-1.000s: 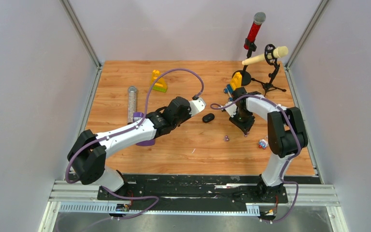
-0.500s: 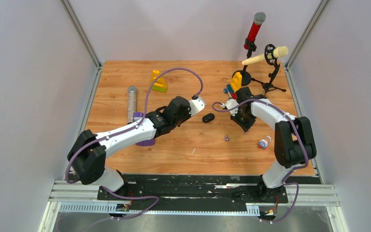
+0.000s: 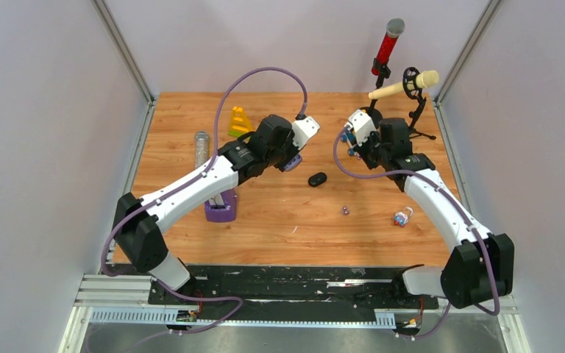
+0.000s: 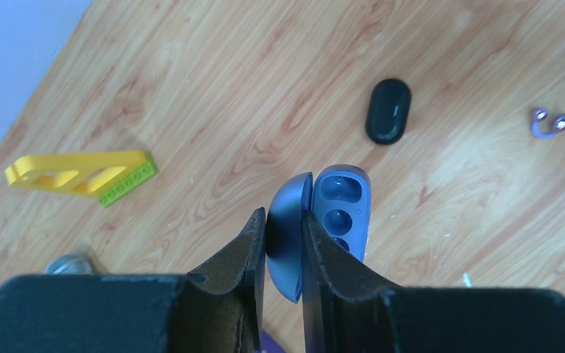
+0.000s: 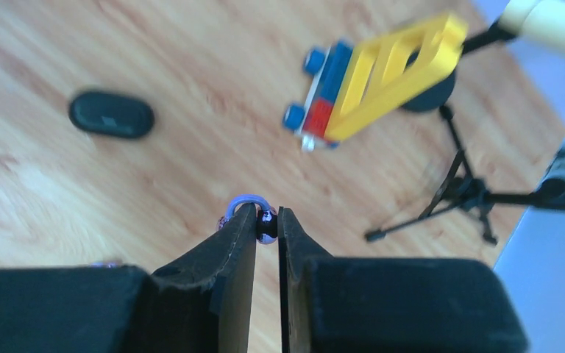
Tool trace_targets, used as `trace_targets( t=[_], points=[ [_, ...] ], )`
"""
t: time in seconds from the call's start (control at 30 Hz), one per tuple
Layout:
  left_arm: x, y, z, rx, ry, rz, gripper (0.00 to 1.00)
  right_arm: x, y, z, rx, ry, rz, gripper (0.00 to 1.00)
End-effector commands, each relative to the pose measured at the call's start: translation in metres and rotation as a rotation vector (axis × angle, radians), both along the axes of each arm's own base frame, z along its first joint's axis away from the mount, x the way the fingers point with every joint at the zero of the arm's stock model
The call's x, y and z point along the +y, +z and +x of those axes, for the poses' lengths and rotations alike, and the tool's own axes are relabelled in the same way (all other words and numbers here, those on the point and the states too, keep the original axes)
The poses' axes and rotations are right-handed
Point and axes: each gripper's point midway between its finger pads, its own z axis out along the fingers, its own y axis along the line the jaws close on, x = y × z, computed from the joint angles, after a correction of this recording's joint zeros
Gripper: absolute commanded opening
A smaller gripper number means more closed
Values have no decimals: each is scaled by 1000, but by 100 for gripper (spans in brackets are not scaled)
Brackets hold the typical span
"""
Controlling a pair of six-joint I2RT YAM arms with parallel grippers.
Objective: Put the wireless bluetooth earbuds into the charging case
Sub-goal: Pick up the earbud from the center of the board, then place the earbud in the charging case.
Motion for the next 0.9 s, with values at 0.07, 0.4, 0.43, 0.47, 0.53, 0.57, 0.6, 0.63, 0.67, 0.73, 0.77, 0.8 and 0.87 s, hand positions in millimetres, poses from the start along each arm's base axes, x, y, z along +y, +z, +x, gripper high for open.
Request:
trace_targets(
  t=[0.07, 0.4, 0.43, 0.47, 0.53, 0.57, 0.6, 0.63, 0.67, 0.73, 0.77, 0.8, 0.87],
  points=[
    [-21, -14, 0, 223, 34, -56, 19, 65, 104, 9, -337, 129, 211, 12],
    [-36, -24, -2, 413, 67, -188, 18, 112, 113, -1, -374, 163, 391, 10],
    [-36, -22, -2, 416, 68, -207, 18, 114, 111, -2, -365, 171, 400, 10],
    [-35, -21, 0, 423, 67, -221, 18, 115, 108, -3, -357, 174, 402, 10],
    [-35, -17, 2, 435, 63, -246, 18, 118, 106, -3, -351, 180, 408, 10],
    [-34, -16, 4, 437, 64, -255, 18, 118, 106, -3, -350, 181, 408, 10],
    [-34, -14, 4, 442, 61, -263, 18, 119, 105, -3, -347, 180, 411, 10],
    [-33, -12, 6, 439, 63, -269, 18, 120, 105, -3, -345, 182, 417, 10],
    [-33, -12, 6, 439, 64, -269, 18, 122, 104, -4, -339, 188, 421, 10],
    [-33, -10, 6, 438, 63, -277, 18, 127, 101, -4, -326, 194, 426, 10],
    [-32, -9, 5, 437, 64, -282, 18, 130, 97, -5, -316, 200, 426, 10],
    [-33, -7, 5, 433, 64, -288, 18, 134, 94, -6, -308, 207, 425, 10],
    [-33, -5, 5, 429, 62, -293, 19, 143, 87, -8, -295, 222, 418, 10]
  ],
)
